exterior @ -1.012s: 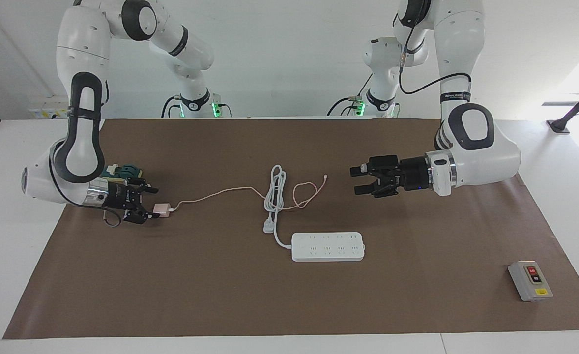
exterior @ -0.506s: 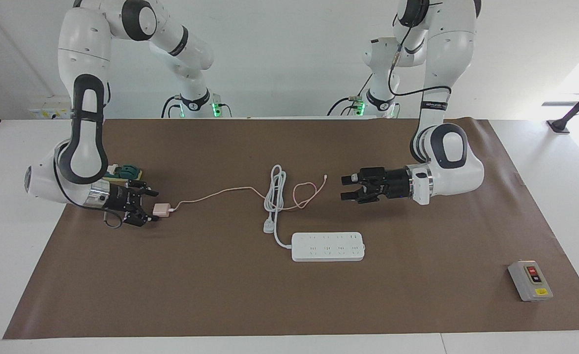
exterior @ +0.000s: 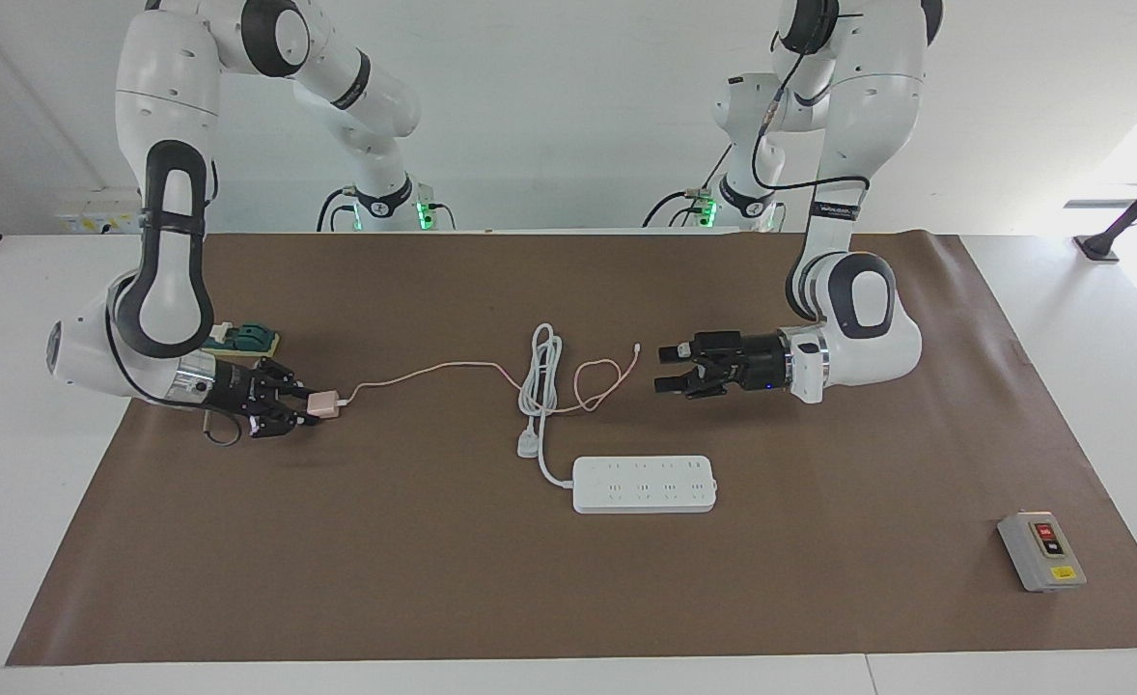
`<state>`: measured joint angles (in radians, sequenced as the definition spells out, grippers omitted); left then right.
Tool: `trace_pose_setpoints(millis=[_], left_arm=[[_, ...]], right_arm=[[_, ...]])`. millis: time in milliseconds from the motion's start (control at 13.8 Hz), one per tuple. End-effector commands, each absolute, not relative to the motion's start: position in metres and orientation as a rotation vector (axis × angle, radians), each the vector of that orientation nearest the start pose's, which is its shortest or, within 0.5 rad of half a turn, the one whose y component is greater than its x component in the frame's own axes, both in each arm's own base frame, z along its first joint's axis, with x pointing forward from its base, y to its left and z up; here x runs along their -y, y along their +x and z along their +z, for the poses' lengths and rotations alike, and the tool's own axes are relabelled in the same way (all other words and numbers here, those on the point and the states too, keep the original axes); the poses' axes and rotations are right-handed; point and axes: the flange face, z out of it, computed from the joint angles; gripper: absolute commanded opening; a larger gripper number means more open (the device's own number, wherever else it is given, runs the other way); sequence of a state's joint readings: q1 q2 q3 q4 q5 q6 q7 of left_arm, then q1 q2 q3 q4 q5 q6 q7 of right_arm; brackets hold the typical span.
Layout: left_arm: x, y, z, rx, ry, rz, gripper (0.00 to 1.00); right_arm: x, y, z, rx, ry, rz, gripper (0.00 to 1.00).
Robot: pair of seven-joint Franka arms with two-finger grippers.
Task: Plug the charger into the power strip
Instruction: 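Hold the left gripper at the strip end while the right gripper grasps the charger, then lift the pink charger with the right gripper and carry it toward the left gripper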
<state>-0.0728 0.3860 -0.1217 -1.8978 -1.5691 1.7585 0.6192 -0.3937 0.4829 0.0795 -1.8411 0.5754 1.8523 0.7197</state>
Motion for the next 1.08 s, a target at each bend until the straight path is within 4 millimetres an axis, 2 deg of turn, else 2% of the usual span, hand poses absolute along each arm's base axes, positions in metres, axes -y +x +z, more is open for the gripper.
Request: trace_pose_setpoints(millis=[0, 145, 289, 506, 651, 723, 1012], left_arm=[[0.207, 0.589, 0.332, -0.042, 1.619, -0.087, 1.00], [0.215, 0.585, 0.328, -0.028, 1.601, -0.104, 1.00], [0.216, 0.586, 0.327, -0.033, 1.596, -0.106, 1.00], [0.217, 0.586, 0.327, -0.036, 1.589, -0.105, 1.00], [0.222, 0.585, 0.326, -0.034, 1.582, -0.115, 1.00], [0.225, 0.583, 0.320, -0.045, 1.558, -0.131, 1.00], [0.227, 0.583, 0.321, -0.043, 1.540, -0.135, 1.00]], right_arm=[[0.131, 0.575, 0.233, -1.581, -2.049, 0.750, 0.00], [0.130, 0.579, 0.239, -1.570, -2.051, 0.752, 0.00], [0.125, 0.592, 0.260, -1.535, -2.055, 0.753, 0.00], [0.091, 0.620, 0.301, -1.542, -2.063, 0.769, 0.00], [0.063, 0.637, 0.326, -1.549, -2.000, 0.777, 0.00], [0.043, 0.643, 0.337, -1.546, -1.979, 0.781, 0.00], [-0.040, 0.663, 0.374, -1.589, -1.901, 0.814, 0.00]])
